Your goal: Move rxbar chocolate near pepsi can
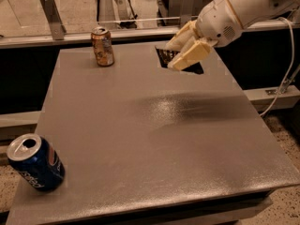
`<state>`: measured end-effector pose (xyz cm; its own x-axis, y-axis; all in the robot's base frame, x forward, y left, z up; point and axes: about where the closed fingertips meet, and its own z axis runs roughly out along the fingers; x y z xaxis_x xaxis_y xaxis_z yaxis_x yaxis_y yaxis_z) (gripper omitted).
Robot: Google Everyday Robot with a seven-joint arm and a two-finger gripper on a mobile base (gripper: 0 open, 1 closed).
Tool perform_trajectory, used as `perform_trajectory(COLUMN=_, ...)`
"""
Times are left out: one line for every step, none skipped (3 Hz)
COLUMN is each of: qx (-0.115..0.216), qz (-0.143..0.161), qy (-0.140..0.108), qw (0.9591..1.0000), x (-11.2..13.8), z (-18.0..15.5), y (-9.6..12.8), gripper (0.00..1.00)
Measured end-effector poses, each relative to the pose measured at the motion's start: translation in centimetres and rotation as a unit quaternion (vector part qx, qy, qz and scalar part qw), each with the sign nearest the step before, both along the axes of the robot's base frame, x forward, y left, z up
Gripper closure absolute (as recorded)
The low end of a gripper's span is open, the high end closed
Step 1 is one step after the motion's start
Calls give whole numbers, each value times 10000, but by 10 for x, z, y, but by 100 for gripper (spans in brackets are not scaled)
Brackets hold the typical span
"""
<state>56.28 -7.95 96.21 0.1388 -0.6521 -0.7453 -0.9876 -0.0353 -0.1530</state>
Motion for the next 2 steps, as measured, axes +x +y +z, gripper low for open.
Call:
perform_trajectory(qx=43, qz=295, qy=66, qw=9995, x=-9, z=-5, y=21, gripper=100)
perform_trajectory(qx=162, qz=821, qy=52, qw=9965, x=-35, z=-8, y=70, gripper=100)
